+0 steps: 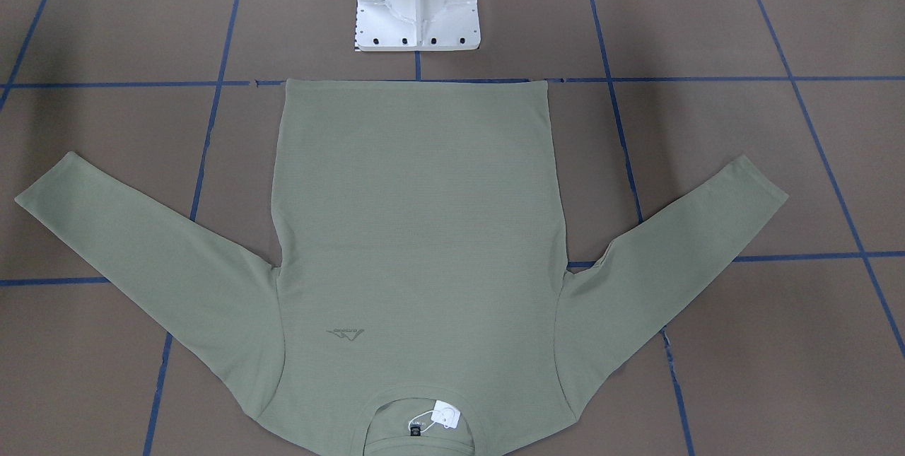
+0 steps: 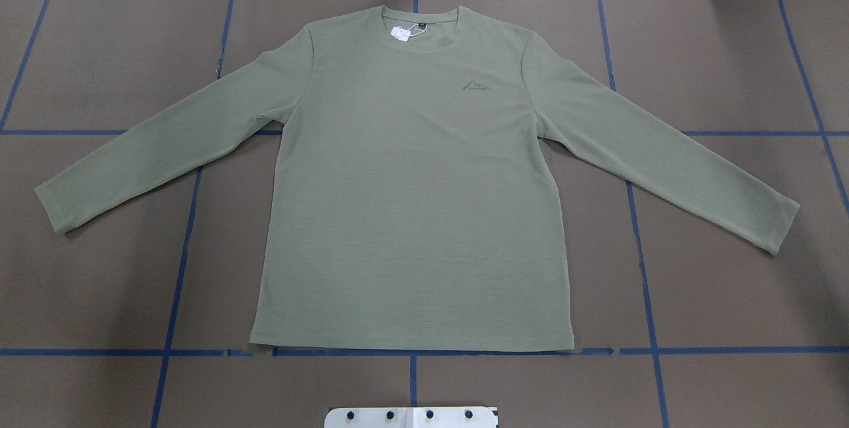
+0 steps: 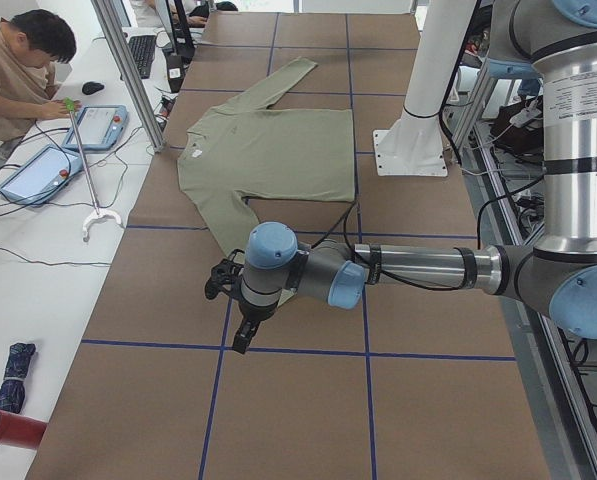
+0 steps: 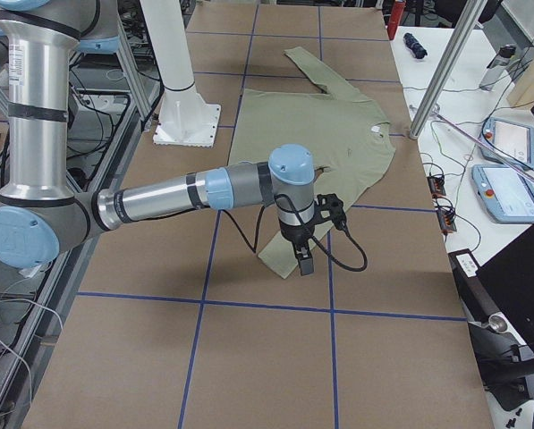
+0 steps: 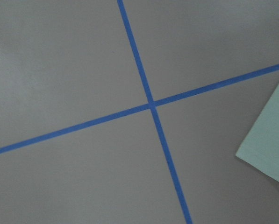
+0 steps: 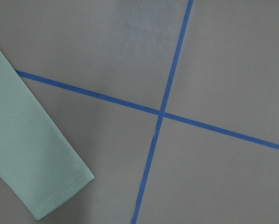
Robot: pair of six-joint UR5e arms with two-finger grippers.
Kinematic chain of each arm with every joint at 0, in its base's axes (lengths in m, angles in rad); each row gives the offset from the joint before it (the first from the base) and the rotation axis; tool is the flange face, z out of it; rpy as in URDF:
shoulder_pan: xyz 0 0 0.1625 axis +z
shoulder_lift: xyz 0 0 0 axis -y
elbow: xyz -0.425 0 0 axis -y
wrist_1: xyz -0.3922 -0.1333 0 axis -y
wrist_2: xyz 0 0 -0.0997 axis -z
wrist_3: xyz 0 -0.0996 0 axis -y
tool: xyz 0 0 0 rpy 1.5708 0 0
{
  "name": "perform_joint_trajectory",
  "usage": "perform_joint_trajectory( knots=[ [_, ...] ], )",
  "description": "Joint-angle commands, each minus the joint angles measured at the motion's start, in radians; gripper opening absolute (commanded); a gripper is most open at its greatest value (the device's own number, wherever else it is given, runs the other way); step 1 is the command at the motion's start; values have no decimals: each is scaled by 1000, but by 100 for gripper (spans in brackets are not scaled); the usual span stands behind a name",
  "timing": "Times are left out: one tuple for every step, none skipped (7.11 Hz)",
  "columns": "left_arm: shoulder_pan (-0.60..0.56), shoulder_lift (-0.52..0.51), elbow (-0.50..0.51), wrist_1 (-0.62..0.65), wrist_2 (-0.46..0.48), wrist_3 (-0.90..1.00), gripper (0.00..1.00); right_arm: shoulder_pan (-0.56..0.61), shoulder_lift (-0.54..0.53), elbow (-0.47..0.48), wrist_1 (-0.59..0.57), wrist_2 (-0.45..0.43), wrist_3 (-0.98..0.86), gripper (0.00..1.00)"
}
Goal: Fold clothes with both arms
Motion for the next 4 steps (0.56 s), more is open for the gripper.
perform_joint_trajectory(
  knots=[
    [-1, -2, 23, -103, 64, -8, 100, -1, 21, -8, 4, 5, 2, 100],
    [-1, -11, 7, -126, 40, -8, 100, 1, 21, -8, 10, 48, 2, 100],
    [-1, -46, 17, -231, 11, -10, 100, -1, 19, -32, 53, 130, -1, 100],
    [-6, -55, 39, -338, 5, -10, 100, -4, 12, -62, 134, 138, 54, 100]
  ],
)
